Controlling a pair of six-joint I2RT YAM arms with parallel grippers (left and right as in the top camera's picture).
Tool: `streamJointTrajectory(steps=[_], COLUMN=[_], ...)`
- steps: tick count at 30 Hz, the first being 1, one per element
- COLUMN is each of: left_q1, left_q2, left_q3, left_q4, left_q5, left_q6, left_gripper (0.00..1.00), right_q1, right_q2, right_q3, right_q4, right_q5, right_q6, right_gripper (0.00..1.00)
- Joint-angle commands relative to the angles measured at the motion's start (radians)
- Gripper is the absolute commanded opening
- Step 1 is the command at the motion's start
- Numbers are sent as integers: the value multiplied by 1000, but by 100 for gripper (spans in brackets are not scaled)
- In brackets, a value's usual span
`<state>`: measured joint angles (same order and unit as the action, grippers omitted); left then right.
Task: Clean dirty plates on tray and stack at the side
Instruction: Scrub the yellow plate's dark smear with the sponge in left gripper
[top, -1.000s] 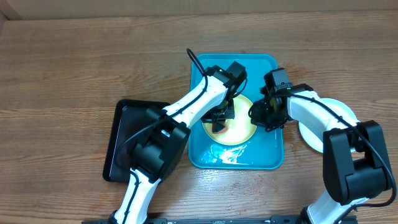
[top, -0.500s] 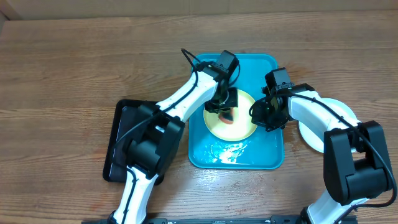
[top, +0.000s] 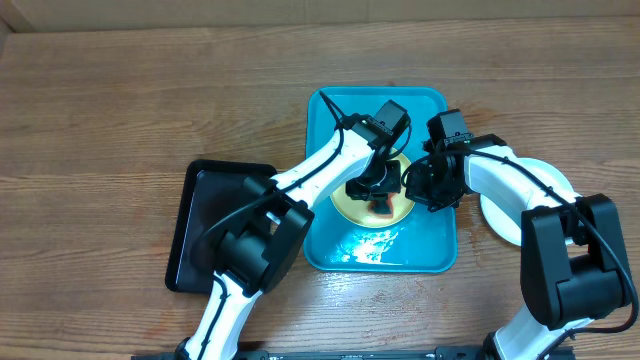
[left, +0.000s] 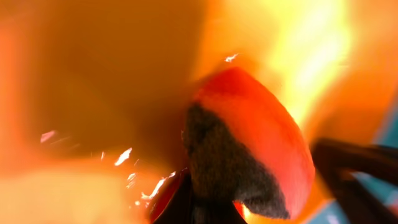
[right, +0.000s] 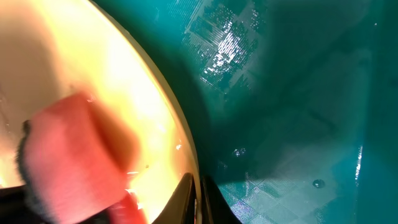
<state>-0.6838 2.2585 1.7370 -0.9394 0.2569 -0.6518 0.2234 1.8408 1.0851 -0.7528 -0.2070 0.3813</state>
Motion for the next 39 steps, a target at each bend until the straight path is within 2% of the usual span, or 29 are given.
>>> streamJointTrajectory(steps=[1, 12, 19, 21, 23, 27, 28, 30, 34, 39], left_q1=[44, 83, 83, 83, 80, 69, 64, 55, 39, 32], left_q2=[26, 24, 24, 24, 25, 27, 27, 29, 35, 60], left_q3=[-32, -22, -5, -4, -5, -9, -10, -14, -14, -14], left_q4=[-124, -198, -238, -214, -166, -5, 37, 86, 140, 144], left_q5=[-329, -584, -670, -625, -514, -144, -43, 64, 163, 190], left_q6=[-61, -44, -63, -44, 5, 160, 182, 185, 184, 177], left_gripper=[5, 4, 4, 4, 4, 4, 4, 4, 4, 4], right_q1=[6, 6, 6, 6, 6, 6, 6, 6, 6, 6], right_q2=[24, 24, 24, 24, 24, 24, 24, 24, 24, 24], right_q3=[-37, -37, -37, -37, -37, -37, -37, -37, -37, -37], right_q4=[-11, -12, -11, -11, -12, -15, -15, -15, -15, -14], right_q5=[71, 71, 71, 71, 72, 71, 72, 71, 71, 71], right_q6=[-11, -11, -11, -12, -15, -15, -15, -15, -15, -15], right_gripper=[4, 4, 4, 4, 4, 4, 4, 4, 4, 4])
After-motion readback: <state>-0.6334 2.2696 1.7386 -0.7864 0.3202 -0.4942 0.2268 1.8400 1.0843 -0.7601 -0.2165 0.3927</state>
